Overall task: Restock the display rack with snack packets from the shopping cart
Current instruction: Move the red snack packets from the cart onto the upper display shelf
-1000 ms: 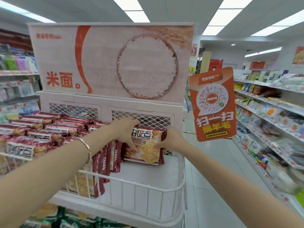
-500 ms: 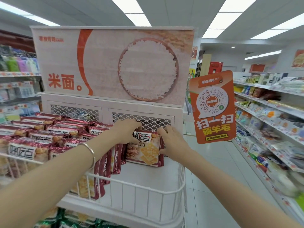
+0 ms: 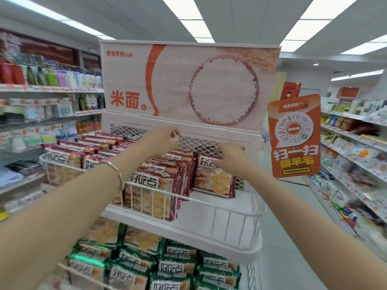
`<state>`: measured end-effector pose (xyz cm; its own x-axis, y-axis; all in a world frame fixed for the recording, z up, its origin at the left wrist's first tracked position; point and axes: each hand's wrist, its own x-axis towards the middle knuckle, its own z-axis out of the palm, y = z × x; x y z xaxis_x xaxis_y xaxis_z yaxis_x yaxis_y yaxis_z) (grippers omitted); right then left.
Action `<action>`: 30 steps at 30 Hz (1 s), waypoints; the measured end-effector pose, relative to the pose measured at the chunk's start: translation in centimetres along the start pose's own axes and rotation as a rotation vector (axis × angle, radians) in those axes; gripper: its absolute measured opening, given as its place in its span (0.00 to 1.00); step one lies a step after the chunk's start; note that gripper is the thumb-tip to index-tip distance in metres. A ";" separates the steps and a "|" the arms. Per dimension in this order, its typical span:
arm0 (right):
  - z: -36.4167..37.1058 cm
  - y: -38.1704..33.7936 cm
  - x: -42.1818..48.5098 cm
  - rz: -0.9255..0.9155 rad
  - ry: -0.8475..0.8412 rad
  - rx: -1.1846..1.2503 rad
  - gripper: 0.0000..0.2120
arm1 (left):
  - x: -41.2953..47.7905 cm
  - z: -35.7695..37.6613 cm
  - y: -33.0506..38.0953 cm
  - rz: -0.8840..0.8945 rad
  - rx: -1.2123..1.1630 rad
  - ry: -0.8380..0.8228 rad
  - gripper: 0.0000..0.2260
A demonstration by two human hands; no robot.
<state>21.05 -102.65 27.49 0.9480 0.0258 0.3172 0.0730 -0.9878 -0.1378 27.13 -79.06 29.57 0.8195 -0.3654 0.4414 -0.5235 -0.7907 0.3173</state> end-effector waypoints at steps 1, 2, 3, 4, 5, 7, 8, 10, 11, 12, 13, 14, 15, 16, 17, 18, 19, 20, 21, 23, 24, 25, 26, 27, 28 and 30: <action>-0.3 -2.2 -0.2 -0.023 0.008 0.003 0.20 | -0.8 -1.4 -1.2 -0.014 0.015 0.015 0.14; -0.5 -4.4 -0.3 -0.046 0.023 0.007 0.22 | -1.6 -2.9 -2.7 -0.033 0.028 0.031 0.13; -0.6 -6.9 -0.4 -0.070 0.046 0.012 0.23 | -2.6 -4.3 -4.3 -0.060 0.038 0.045 0.12; -0.6 -9.2 -0.4 -0.094 0.078 0.022 0.23 | -3.8 -5.7 -6.0 -0.091 0.048 0.056 0.11; -0.4 -11.7 -0.3 -0.121 0.106 0.034 0.23 | -5.2 -7.2 -7.9 -0.122 0.057 0.067 0.10; 0.3 -17.0 -0.3 -0.185 0.137 0.037 0.22 | -8.4 -10.3 -12.0 -0.170 0.083 0.101 0.10; 0.7 -19.8 -0.3 -0.216 0.148 0.015 0.22 | -10.2 -11.8 -14.1 -0.198 0.103 0.106 0.11; 1.8 -25.6 -0.6 -0.272 0.160 -0.015 0.22 | -14.2 -14.4 -18.5 -0.284 0.152 0.101 0.12; 2.7 -28.6 -0.7 -0.318 0.162 0.003 0.21 | -16.4 -15.6 -20.7 -0.331 0.177 0.103 0.12; 3.7 -31.6 -0.8 -0.368 0.156 0.037 0.20 | -18.6 -16.5 -23.0 -0.368 0.205 0.105 0.11; 4.9 -34.7 -1.1 -0.419 0.143 0.069 0.19 | -21.0 -17.2 -25.4 -0.404 0.232 0.096 0.11; 6.3 -37.7 -1.4 -0.470 0.114 0.102 0.17 | -23.6 -17.6 -27.7 -0.447 0.248 0.079 0.11; 7.8 -40.6 -1.8 -0.513 0.065 0.133 0.16 | -26.2 -17.8 -29.8 -0.493 0.255 0.057 0.12; 9.1 -43.3 -2.3 -0.550 0.018 0.153 0.16 | -28.4 -18.0 -31.6 -0.541 0.251 0.034 0.13; 11.2 -47.1 -3.0 -0.598 -0.033 0.168 0.16 | -31.8 -18.5 -33.9 -0.620 0.251 0.003 0.13; 12.4 -48.9 -3.4 -0.614 -0.071 0.170 0.16 | -33.4 -18.3 -34.9 -0.650 0.246 -0.006 0.13; 13.3 -50.0 -3.8 -0.625 -0.107 0.166 0.16 | -34.5 -17.7 -35.9 -0.679 0.239 -0.012 0.13; 15.1 -52.3 -4.2 -0.655 -0.149 0.163 0.16 | -36.6 -17.7 -37.4 -0.718 0.234 -0.027 0.13; 17.1 -54.6 -4.6 -0.683 -0.198 0.162 0.16 | -38.9 -17.7 -39.0 -0.763 0.215 -0.040 0.13; 20.7 -58.6 -5.6 -0.731 -0.344 0.150 0.16 | -43.1 -17.2 -41.9 -0.864 0.182 -0.052 0.12; 22.5 -60.4 -6.1 -0.752 -0.414 0.141 0.16 | -45.1 -16.8 -43.4 -0.918 0.155 -0.053 0.11; 24.4 -62.1 -6.5 -0.767 -0.482 0.132 0.16 | -46.8 -16.3 -45.0 -0.969 0.119 -0.059 0.10; 26.3 -63.7 -6.6 -0.784 -0.551 0.124 0.16 | -48.4 -15.9 -46.4 -1.019 0.092 -0.067 0.10; 28.4 -65.2 -6.8 -0.801 -0.613 0.118 0.16 | -49.8 -15.5 -47.8 -1.067 0.070 -0.073 0.10; 30.5 -66.6 -6.8 -0.815 -0.670 0.108 0.16 | -51.0 -15.0 -49.4 -1.110 0.045 -0.070 0.09; 34.9 -69.3 -6.7 -0.856 -0.795 0.068 0.17 | -53.1 -13.7 -52.7 -1.197 -0.017 -0.051 0.08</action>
<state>20.50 -29.02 2.16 0.5065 0.7915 -0.3421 0.7754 -0.5916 -0.2206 8.05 -11.23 0.90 0.7967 0.5783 -0.1755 0.5749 -0.6357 0.5152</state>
